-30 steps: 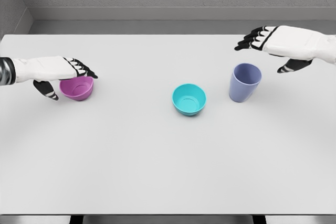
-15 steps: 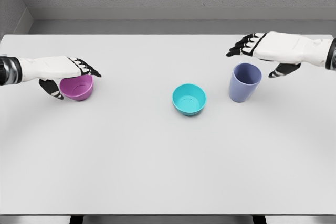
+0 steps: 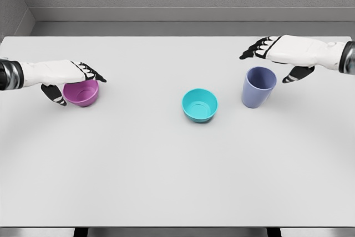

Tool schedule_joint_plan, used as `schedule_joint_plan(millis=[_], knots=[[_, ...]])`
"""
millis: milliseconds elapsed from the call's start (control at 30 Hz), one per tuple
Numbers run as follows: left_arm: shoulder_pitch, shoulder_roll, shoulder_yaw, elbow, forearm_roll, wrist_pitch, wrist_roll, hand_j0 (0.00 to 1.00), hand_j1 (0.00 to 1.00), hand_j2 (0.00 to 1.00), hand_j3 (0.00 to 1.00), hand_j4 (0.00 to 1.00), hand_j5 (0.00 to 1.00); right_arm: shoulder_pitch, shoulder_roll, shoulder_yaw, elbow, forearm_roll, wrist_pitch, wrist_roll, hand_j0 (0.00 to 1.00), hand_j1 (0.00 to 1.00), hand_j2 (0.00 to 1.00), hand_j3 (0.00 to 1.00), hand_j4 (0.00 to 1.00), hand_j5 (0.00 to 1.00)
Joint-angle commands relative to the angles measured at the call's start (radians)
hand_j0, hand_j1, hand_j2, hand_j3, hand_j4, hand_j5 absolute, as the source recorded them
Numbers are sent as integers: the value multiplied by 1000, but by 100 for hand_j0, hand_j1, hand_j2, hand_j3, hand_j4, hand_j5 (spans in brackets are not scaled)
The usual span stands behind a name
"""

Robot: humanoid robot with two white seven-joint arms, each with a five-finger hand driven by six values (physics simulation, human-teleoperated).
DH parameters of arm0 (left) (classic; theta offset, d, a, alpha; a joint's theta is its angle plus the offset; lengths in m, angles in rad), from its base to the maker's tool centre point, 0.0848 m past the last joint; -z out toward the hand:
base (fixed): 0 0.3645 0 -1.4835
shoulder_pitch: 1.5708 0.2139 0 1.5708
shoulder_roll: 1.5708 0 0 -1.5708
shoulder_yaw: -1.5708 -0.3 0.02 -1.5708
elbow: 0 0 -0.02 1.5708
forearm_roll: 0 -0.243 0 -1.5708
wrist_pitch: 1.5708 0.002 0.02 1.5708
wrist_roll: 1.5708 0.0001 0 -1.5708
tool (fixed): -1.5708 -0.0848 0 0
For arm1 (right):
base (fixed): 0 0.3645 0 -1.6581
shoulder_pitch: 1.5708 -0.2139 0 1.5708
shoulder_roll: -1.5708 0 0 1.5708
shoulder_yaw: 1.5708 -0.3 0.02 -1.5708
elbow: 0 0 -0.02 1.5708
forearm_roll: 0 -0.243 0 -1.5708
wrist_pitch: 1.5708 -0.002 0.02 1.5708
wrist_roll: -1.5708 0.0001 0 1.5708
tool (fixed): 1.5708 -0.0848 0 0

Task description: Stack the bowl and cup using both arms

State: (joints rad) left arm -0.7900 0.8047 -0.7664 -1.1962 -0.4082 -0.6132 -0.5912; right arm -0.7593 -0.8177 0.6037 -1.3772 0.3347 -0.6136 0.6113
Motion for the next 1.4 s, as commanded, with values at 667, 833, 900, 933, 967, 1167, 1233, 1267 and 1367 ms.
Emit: schedule_joint_plan(millis=[667, 833, 900, 933, 967, 1167, 1233, 1267, 1367], knots=[[-5, -25, 1, 29, -15, 2, -1, 100, 100, 100, 100, 100, 100, -3, 5, 36, -17, -5, 3, 0, 100, 100, 100, 100, 100, 100], [-5, -33, -1, 47, -23, 2, -1, 100, 100, 100, 100, 100, 100, -3, 8, 53, -14, -5, 3, 0, 100, 100, 100, 100, 100, 100], [-5, -33, -1, 47, -23, 2, -1, 100, 100, 100, 100, 100, 100, -2, 8, 53, -10, -5, 3, 0, 100, 100, 100, 100, 100, 100], [-5, -33, -1, 47, -21, 2, -1, 100, 100, 100, 100, 100, 100, -3, 8, 54, -8, -5, 3, 0, 100, 100, 100, 100, 100, 100], [-5, -33, -1, 47, -23, 2, -1, 100, 100, 100, 100, 100, 100, -2, 8, 53, -5, -5, 3, 0, 100, 100, 100, 100, 100, 100], [-5, -35, 1, 49, -23, 2, -1, 100, 100, 100, 100, 100, 100, -2, 9, 62, 1, -5, 3, 0, 100, 100, 100, 100, 100, 100], [-6, -35, 1, 49, -23, 2, -1, 100, 100, 100, 100, 100, 100, -3, 11, 62, 3, -5, 3, 0, 100, 100, 100, 100, 100, 100], [-5, -35, 1, 49, -23, 2, -1, 100, 100, 100, 100, 100, 100, -3, 11, 62, 3, -5, 3, 0, 100, 100, 100, 100, 100, 100], [-5, -35, 1, 49, -23, 2, -1, 100, 100, 100, 100, 100, 100, -3, 11, 64, 3, -5, 3, 0, 100, 100, 100, 100, 100, 100]])
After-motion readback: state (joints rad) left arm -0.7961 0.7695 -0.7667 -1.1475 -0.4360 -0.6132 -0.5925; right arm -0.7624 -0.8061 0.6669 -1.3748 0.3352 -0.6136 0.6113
